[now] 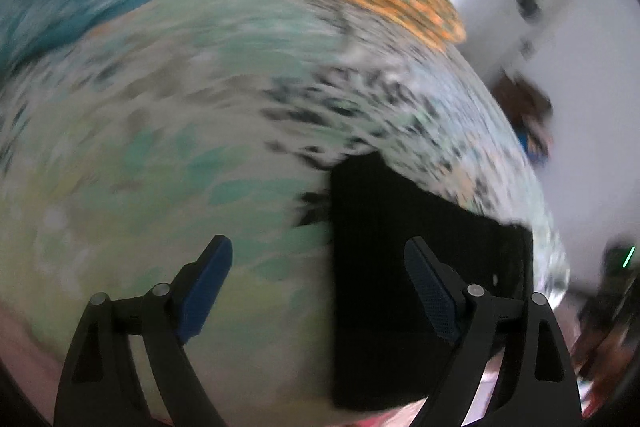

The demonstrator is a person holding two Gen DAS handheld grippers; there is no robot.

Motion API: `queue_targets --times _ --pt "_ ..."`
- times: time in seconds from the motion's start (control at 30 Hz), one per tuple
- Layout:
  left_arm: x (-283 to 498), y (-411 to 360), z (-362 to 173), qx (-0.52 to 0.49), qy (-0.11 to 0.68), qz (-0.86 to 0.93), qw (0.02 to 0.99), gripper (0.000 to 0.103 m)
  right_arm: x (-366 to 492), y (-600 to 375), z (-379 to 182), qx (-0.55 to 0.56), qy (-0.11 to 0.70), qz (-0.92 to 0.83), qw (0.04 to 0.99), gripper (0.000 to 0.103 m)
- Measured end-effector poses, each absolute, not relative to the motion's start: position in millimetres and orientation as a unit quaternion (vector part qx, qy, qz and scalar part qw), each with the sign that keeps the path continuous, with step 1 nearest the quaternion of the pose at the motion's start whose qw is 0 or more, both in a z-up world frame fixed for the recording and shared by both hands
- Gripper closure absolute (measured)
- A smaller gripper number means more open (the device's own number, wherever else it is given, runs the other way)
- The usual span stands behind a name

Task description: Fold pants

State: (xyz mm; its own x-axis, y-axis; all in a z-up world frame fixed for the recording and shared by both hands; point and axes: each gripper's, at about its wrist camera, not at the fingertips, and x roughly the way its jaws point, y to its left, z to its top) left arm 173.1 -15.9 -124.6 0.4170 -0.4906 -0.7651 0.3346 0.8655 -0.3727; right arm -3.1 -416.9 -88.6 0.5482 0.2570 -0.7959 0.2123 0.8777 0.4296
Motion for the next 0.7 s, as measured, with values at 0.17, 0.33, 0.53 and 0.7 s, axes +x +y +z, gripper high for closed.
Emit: queue_targets --times 0.17,0.33,0.53,0.7 --pt "171 -116 -124 0.032 0.469 -0.332 0.818 0.014 63 -392 -77 0.217 0.435 0.066 0.871 0.032" --pt "163 -152 -165 0.096 0.519 -0.321 0.787 0.014 88 -413 -178 0.201 0.533 -0.024 0.821 0.050" --pt "122 -126 -151 0.113 0.501 -0.327 0.793 0.014 49 -393 -126 0.179 0.469 -0.035 0.864 0.050" --pt "117 -105 -152 0.089 0.534 -0.307 0.783 0.012 4 -339 -102 0.161 0.486 0.036 0.858 0.050"
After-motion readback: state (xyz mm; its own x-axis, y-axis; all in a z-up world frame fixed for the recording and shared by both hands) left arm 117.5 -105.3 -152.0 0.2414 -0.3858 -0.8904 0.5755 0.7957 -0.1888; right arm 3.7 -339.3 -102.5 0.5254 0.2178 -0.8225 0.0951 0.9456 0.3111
